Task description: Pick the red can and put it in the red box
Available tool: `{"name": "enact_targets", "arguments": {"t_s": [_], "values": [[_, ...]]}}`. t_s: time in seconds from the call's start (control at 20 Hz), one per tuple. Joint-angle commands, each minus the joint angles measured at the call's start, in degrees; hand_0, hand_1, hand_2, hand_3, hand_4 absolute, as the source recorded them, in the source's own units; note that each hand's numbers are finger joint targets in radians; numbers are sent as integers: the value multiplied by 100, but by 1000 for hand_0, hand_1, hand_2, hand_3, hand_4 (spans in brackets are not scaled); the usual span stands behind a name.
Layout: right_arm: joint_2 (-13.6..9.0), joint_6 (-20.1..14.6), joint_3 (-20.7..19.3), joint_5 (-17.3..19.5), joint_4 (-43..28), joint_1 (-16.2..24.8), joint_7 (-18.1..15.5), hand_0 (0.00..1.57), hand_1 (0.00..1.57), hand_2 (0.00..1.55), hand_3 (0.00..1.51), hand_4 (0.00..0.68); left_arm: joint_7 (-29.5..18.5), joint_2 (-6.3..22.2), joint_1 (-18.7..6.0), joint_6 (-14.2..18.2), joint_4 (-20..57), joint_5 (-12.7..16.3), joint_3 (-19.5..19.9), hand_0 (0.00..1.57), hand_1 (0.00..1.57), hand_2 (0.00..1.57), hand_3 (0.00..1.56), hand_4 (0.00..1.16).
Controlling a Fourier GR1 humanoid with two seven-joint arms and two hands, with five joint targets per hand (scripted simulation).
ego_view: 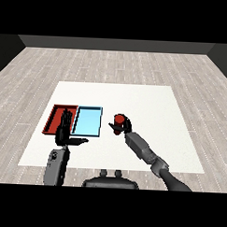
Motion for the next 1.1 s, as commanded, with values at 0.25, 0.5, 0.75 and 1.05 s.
{"name": "enact_targets", "arguments": {"t_s": [0.25, 0.5, 0.75, 1.05], "values": [[0, -5, -11, 111, 471, -495, 113, 1473, 1473, 1443, 1385, 597, -35, -51, 207, -41, -211, 30, -69, 0, 0, 0, 0, 0], [0, -432, 281, 360, -149, -5, -414, 1437, 1437, 1433, 1369, 615, -542, -202, 160, -39, 396, -168, -276, 0, 0, 0, 0, 0], [-245, -656, -28, 941, -924, -158, -35, 1422, 1422, 1428, 1372, 621, 80, -203, 144, 41, -226, -200, -415, 0, 0, 0, 0, 0], [-366, -1293, -110, 1239, -2299, -185, 620, 1464, 1464, 1439, 1388, 659, 215, -205, -297, 122, 261, -255, -691, 0, 0, 0, 0, 0]]}}
